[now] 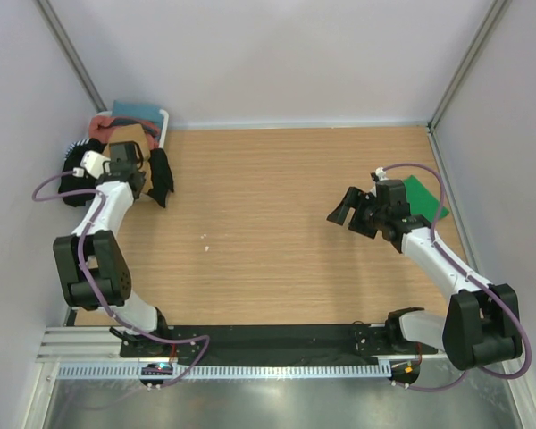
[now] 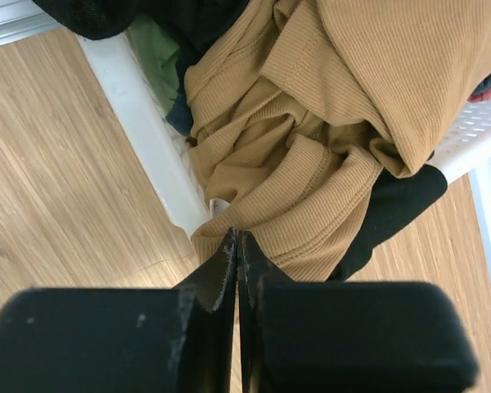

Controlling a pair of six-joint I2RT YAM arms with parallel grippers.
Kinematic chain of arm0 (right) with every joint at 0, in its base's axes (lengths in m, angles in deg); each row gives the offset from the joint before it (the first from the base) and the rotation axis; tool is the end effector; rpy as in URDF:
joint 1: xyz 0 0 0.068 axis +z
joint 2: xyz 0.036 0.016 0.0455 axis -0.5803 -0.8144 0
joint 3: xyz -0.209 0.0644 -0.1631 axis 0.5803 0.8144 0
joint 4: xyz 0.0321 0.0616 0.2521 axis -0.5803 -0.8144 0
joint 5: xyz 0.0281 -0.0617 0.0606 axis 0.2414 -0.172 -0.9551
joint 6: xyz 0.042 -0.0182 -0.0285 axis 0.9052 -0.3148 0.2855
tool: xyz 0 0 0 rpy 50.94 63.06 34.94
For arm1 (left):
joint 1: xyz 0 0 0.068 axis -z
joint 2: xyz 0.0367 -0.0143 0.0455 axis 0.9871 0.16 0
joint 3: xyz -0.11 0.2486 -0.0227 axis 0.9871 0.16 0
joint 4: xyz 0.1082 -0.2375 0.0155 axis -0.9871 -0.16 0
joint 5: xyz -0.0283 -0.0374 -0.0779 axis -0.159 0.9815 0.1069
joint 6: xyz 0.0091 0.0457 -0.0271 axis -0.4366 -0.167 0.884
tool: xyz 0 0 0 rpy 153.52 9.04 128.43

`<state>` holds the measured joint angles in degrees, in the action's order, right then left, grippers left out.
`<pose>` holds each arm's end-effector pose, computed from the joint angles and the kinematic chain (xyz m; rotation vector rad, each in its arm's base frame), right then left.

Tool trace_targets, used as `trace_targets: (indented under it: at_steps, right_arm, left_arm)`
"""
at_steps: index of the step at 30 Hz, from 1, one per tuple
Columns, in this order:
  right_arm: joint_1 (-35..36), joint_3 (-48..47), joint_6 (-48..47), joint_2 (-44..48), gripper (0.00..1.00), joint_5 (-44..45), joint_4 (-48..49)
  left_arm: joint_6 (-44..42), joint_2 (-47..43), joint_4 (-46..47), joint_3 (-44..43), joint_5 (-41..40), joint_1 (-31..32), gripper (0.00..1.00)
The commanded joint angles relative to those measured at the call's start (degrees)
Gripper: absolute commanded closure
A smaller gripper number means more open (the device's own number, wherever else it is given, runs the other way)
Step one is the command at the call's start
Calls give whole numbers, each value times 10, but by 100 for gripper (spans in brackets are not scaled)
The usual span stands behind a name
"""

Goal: Fold and stack the tank tops
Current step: Grab the tank top from the pile

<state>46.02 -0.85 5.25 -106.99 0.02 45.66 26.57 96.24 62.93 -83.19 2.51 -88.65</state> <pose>0.2425 0.0548 0.2246 0.2964 2.3734 0.6756 0.3430 0.0624 0.2589 -1.4289 1.7857 0.0521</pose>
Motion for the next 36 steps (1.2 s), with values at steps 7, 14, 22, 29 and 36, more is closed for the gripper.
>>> trace_targets:
  at_steps: [7, 14, 22, 29, 36]
  right_arm:
    - [4, -21, -4, 19, 18, -1, 7]
    - [4, -24, -3, 19, 18, -4, 7]
    - [4, -27, -7, 28, 18, 3, -3]
    - [4, -29, -12, 26, 18, 6, -8]
    - [4, -35, -13, 27, 18, 12, -10]
  left_arm:
    - [4, -106, 21, 41, -17, 2, 100]
    - [6, -97, 1, 37, 1, 0, 34]
    - [26, -61, 5, 32, 14, -1, 33]
    - [25, -13, 16, 6, 42, -14, 44]
    - [16, -82, 22, 26, -1, -4, 100]
